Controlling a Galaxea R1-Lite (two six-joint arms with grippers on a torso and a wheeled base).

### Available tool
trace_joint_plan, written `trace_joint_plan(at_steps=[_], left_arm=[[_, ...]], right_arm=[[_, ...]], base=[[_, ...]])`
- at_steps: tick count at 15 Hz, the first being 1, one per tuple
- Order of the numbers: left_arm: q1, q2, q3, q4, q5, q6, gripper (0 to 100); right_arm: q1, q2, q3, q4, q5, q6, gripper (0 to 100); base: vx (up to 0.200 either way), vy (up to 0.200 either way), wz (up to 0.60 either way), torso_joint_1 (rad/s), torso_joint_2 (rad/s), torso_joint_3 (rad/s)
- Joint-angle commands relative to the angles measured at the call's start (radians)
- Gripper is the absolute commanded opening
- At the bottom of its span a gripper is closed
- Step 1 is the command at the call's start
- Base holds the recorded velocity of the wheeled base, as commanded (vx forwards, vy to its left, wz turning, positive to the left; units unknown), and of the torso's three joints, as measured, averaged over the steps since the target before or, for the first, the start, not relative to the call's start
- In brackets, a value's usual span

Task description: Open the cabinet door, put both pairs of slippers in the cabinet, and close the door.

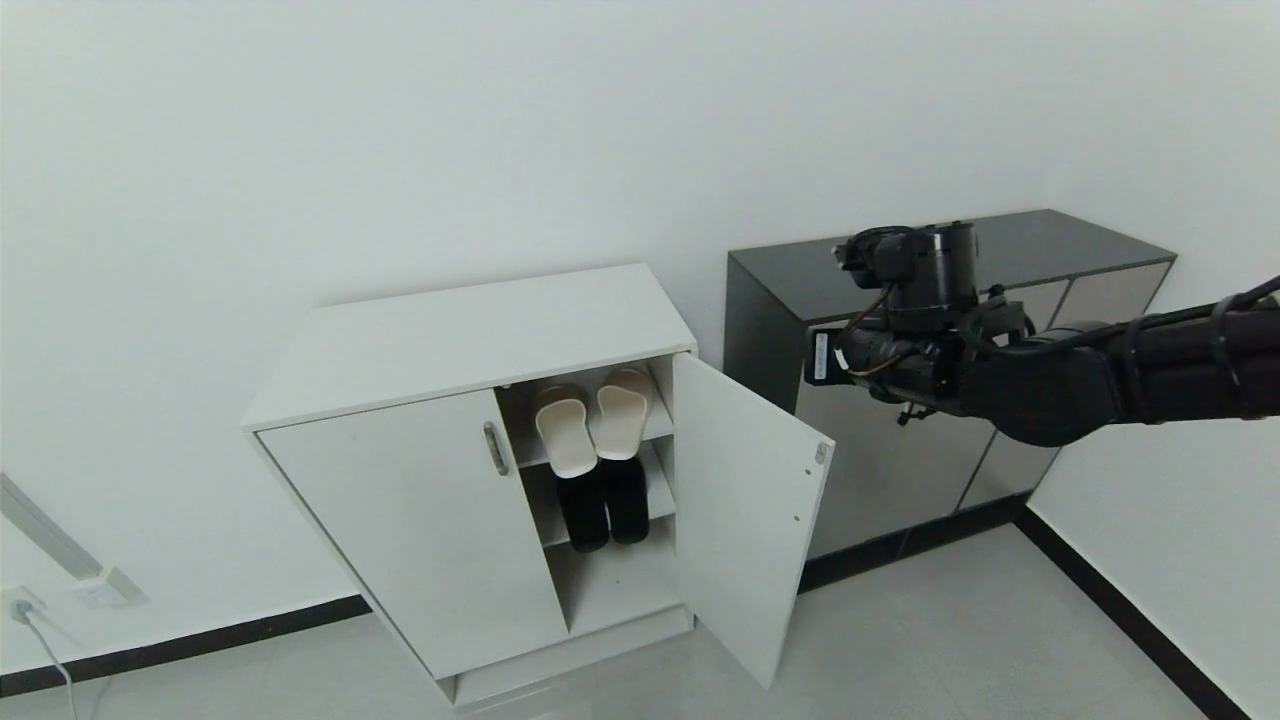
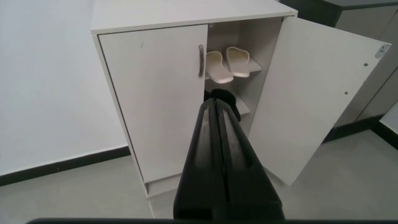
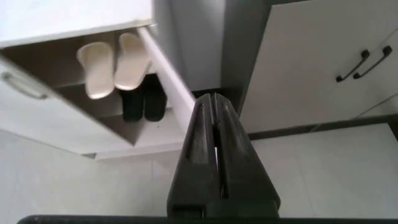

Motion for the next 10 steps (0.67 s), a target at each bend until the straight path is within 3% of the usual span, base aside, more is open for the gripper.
trace_joint_plan(at_steps=[1, 4, 10], left_arm=[[0.0, 0.001, 0.0, 0.0, 0.001, -0.001, 0], [0.0, 0.001, 0.0, 0.0, 0.001, -0.001, 0], [0.0, 0.001, 0.0, 0.0, 0.001, -0.001, 0]], right_arm=[[-0.011, 0.088, -0.076, 0.018, 0.007, 0.018, 0], [-0.031, 0.165, -0.17, 0.07, 0.021, 0.032, 0], [-0.059, 0.248, -0.228, 0.072, 0.021, 0.034, 0]], base=[[0.0, 0.0, 0.0, 0.0, 0.0, 0.0], [0.0, 0.0, 0.0, 0.0, 0.0, 0.0], [0.0, 0.0, 0.0, 0.0, 0.0, 0.0]])
